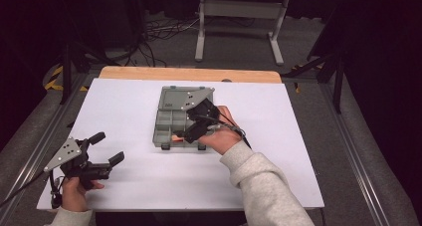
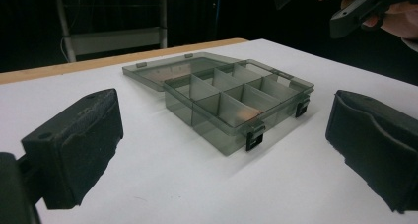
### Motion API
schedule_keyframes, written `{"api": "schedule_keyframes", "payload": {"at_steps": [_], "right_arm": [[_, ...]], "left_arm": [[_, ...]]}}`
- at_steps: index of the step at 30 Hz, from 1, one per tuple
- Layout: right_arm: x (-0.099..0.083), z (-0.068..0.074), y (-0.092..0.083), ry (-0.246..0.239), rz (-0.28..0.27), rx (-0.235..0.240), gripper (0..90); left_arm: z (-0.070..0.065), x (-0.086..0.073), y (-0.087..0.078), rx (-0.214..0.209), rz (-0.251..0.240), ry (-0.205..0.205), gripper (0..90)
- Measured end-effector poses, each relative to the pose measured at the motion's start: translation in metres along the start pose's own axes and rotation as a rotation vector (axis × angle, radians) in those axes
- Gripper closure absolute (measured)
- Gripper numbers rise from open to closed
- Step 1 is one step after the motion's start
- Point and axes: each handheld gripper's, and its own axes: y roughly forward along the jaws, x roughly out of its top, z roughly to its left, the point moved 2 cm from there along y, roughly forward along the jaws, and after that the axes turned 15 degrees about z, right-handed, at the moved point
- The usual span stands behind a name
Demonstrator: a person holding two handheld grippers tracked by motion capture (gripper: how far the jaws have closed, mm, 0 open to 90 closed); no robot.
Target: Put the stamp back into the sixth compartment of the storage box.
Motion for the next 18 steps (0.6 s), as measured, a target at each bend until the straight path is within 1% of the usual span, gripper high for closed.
{"api": "schedule_keyframes", "payload": {"at_steps": [9,10,12,16,18], "right_arm": [[-0.020,-0.001,-0.024,0.046,-0.067,-0.038,3.1],[-0.026,-0.002,-0.029,0.059,-0.079,-0.049,2.4],[-0.028,-0.002,-0.032,0.063,-0.083,-0.054,2.3],[-0.039,0.001,-0.043,0.085,-0.106,-0.074,1.8],[-0.046,0.004,-0.050,0.095,-0.126,-0.085,1.7]], "left_arm": [[0.001,0.000,-0.001,0.000,-0.004,-0.003,1.9],[0.001,0.000,-0.001,0.000,-0.004,-0.003,1.9],[0.001,0.000,-0.001,0.001,-0.004,-0.003,1.9],[0.001,-0.001,-0.001,0.002,-0.004,-0.004,1.9],[0.001,-0.001,0.000,0.004,-0.003,-0.005,1.9]]}}
